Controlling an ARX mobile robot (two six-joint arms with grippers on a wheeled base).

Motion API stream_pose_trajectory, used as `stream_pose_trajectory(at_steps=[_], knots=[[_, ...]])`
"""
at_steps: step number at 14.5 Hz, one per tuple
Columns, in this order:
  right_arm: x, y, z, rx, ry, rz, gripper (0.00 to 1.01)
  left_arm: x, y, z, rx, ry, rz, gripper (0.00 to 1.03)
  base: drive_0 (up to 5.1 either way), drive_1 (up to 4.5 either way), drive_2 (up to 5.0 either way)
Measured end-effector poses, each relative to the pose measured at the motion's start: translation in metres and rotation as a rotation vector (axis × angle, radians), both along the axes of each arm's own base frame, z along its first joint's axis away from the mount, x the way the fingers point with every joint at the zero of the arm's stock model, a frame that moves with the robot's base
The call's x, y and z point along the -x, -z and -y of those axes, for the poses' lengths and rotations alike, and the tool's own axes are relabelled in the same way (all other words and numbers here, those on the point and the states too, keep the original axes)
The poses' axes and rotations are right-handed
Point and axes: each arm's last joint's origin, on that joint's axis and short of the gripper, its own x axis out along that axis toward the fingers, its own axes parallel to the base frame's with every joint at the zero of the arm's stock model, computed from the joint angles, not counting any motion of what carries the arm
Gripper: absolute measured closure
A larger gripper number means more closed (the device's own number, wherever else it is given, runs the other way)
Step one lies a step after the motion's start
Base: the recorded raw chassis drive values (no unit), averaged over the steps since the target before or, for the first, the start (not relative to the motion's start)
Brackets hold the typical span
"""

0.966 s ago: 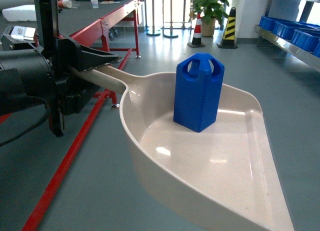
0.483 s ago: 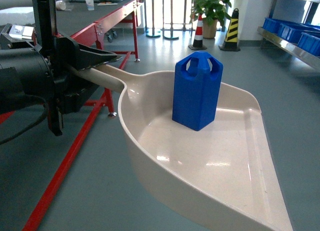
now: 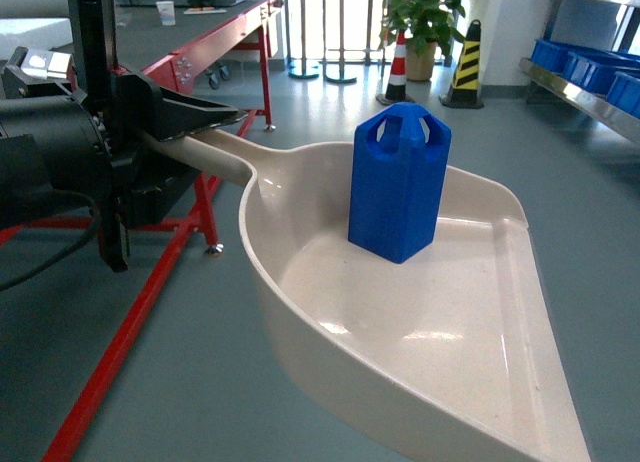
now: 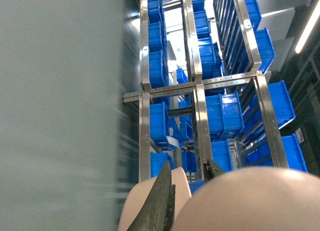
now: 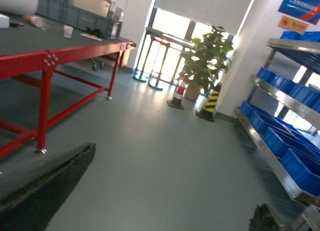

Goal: Place part in tray to right shelf

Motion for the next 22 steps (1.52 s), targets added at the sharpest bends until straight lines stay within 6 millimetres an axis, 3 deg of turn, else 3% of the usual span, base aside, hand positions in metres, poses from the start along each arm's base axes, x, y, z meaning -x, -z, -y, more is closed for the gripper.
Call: stream_pose_trajectory(at_steps=[22], knots=[[0.0, -0.0001, 0.0, 0.0, 0.0, 0.001, 0.03, -0.0001, 0.0004, 0.0, 0.0, 0.0, -0.001, 0.9, 0.0, 4.34, -4.3]])
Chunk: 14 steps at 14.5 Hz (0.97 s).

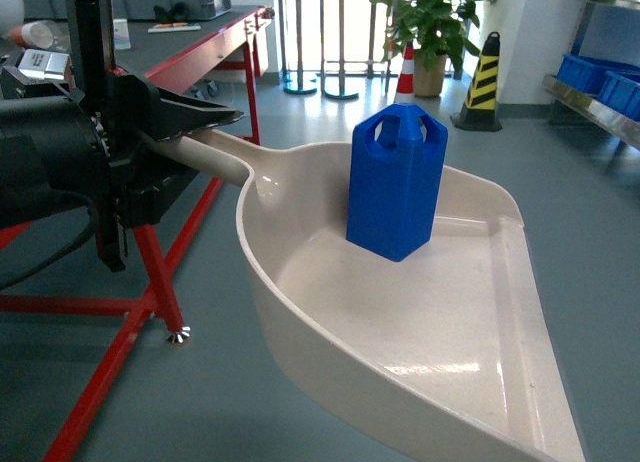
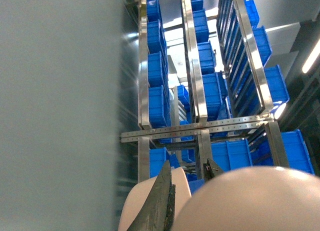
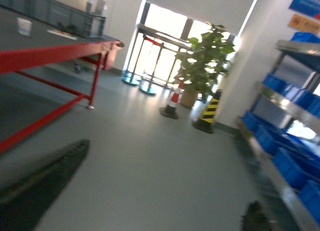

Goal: Place part in tray to right shelf

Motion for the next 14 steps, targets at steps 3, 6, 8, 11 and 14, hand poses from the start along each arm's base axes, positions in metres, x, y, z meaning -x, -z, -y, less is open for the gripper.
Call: stream_pose_trajectory(at_steps=[3, 6, 8, 11, 14], knots=[[-0.0001, 0.0003, 0.0, 0.0, 0.0, -0.003, 0.03, 0.0, 0.0001, 0.0, 0.0, 0.0, -0.001, 0.9, 0.0, 4.38, -4.3], [-0.0001, 0.0003, 0.0, 0.0, 0.0, -0.003, 0.03, 0.0, 0.0, 0.0, 0.0, 0.0, 0.0, 0.9, -0.1, 4.2, -4.5], [-0.0004, 0.0006, -0.0002, 0.001, -0.002, -0.004, 0.03, -0.0006, 0.0001, -0.0022, -0.001, -0.014, -0.001, 0.9, -1.8, 0.26, -3.9], [-0.0002, 0.0003, 0.0, 0.0, -0.001, -0.002, 0.03, -0.0004, 0.0001, 0.0004, -0.001, -0.003, 0.001, 0.9, -1.6, -1.62, -1.6], [-0.0003, 0.0004, -0.0001, 0.0, -0.001, -0.003, 0.03, -0.0002, 0.0003, 0.0008, 0.0, 0.004, -0.002, 0.9, -1.5, -1.5, -1.5]])
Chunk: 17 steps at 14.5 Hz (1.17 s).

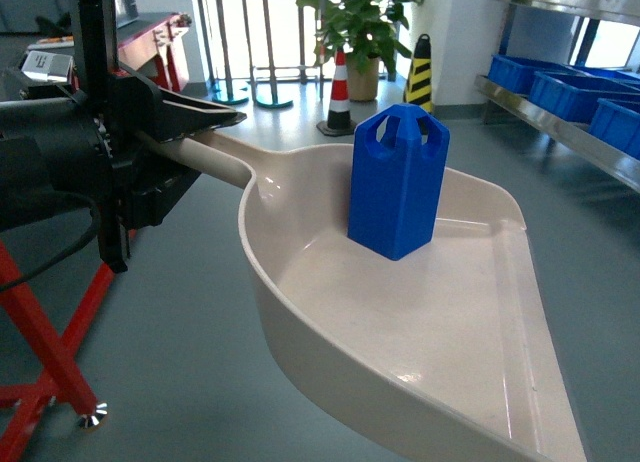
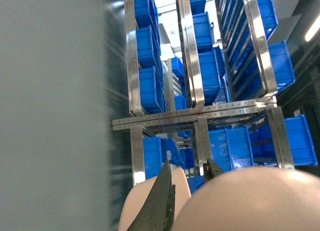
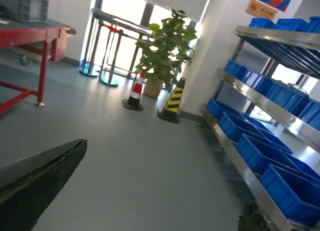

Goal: Place part in tray to right shelf

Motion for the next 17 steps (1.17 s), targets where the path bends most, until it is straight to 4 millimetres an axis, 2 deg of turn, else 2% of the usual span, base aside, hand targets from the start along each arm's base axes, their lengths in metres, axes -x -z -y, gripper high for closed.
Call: stream_pose_trajectory(at_steps=[17], knots=[[0.0, 0.0, 0.0, 0.0, 0.001, 0.0, 0.03, -0.0003, 0.0, -0.0011, 0.0, -0.009, 0.0, 0.9, -1.6, -1.56, -1.6]])
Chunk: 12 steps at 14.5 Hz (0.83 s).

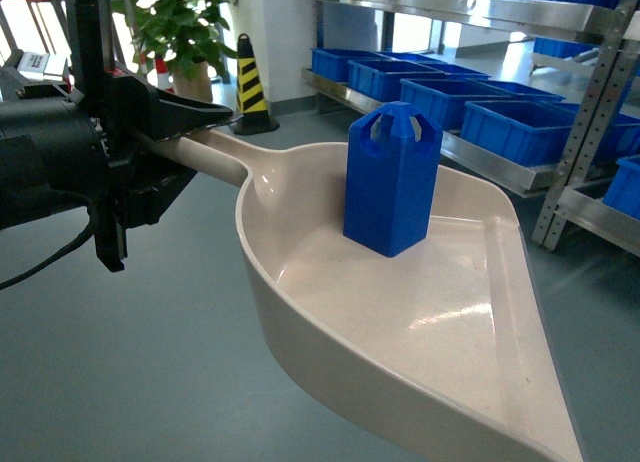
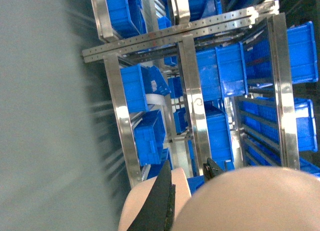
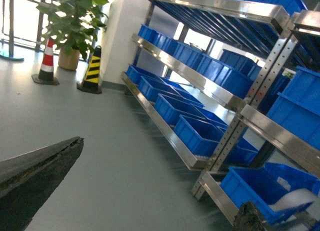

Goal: Place part in tray to right shelf

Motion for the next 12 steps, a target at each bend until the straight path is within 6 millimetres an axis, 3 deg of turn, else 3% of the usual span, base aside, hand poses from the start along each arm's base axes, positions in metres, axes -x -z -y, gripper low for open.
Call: stream_pose_trajectory(at_steps=[12], knots=[[0.0, 0.0, 0.0, 0.0, 0.0, 0.0, 0.03, 0.0002, 0.0, 0.0006, 0.0, 0.005, 0.0, 0.9, -1.5, -1.51, -1.5]])
